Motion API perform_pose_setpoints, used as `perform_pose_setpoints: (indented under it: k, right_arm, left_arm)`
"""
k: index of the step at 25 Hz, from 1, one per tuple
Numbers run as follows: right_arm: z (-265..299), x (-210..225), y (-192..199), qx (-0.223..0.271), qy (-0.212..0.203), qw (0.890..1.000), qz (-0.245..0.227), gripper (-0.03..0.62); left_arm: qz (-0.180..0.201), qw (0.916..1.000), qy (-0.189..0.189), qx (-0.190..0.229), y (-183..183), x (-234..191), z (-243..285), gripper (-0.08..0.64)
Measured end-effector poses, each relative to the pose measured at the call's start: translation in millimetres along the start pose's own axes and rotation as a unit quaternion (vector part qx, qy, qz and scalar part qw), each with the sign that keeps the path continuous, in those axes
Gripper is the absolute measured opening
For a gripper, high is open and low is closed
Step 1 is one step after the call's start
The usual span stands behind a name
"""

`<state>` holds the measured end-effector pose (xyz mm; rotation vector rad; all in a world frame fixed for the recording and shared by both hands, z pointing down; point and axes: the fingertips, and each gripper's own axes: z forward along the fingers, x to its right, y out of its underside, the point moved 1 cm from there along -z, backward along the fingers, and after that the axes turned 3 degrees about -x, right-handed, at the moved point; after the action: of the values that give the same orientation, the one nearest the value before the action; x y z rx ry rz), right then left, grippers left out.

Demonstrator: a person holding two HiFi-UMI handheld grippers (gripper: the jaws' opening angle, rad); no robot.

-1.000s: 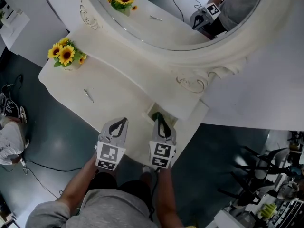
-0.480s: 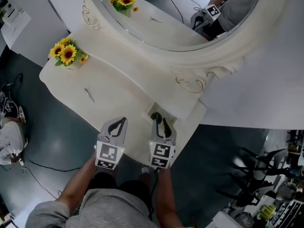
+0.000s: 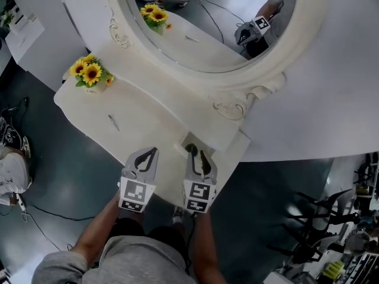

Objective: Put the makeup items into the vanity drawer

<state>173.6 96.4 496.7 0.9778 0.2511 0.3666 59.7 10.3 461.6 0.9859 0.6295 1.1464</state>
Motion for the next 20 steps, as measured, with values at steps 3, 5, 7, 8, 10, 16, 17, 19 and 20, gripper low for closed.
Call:
perform_pose_setpoints:
  k: [3, 5, 7, 8, 10, 16, 17, 19, 20]
  right_arm:
    - [-12.9, -5.2, -13.0, 0.016, -0.006, 1.000, -0.005, 0.129]
    - [-22.1, -9.7, -22.5, 0.027, -0.011, 1.000, -0.008, 0.129]
    - [-31.7, -15.0, -33.2, 0.040, -0.018, 0.999, -0.010, 0.129]
    - [-36.9, -17.7, -38.9, 0.047, -0.022, 0.999, -0.012, 0.129]
    - [-48.4, -22.9, -49.7, 0.063, -0.029, 0.997, -0.015, 0.129]
    - [-80.6, -36.3, -78.6, 0.109, -0.034, 0.993, -0.034, 0.078]
    - [-85.9, -38.6, -81.4, 0.115, -0.034, 0.992, -0.036, 0.061]
    - [-95.5, -42.9, -85.5, 0.127, -0.037, 0.990, -0.040, 0.018]
    - [-99.8, -44.9, -87.2, 0.131, -0.039, 0.990, -0.041, 0.015]
  left_arm:
    - [0.000, 0.9998, -0.012, 0.013, -11.0, -1.7, -12.0, 0.011]
    - [-0.006, 0.9994, -0.024, 0.023, -18.8, -4.8, -21.4, 0.011]
    - [-0.012, 0.9987, -0.037, 0.033, -27.3, -8.8, -31.4, 0.011]
    - [-0.014, 0.9982, -0.044, 0.038, -31.5, -10.5, -36.5, 0.011]
    - [-0.017, 0.9972, -0.054, 0.048, -39.9, -12.6, -46.9, 0.011]
    - [-0.012, 0.9939, -0.076, 0.079, -64.7, -12.9, -76.5, 0.011]
    - [-0.011, 0.9935, -0.079, 0.081, -66.4, -12.2, -81.4, 0.011]
    - [-0.010, 0.9928, -0.084, 0.085, -67.9, -10.8, -90.1, 0.011]
    - [-0.009, 0.9925, -0.086, 0.086, -68.2, -9.9, -94.1, 0.011]
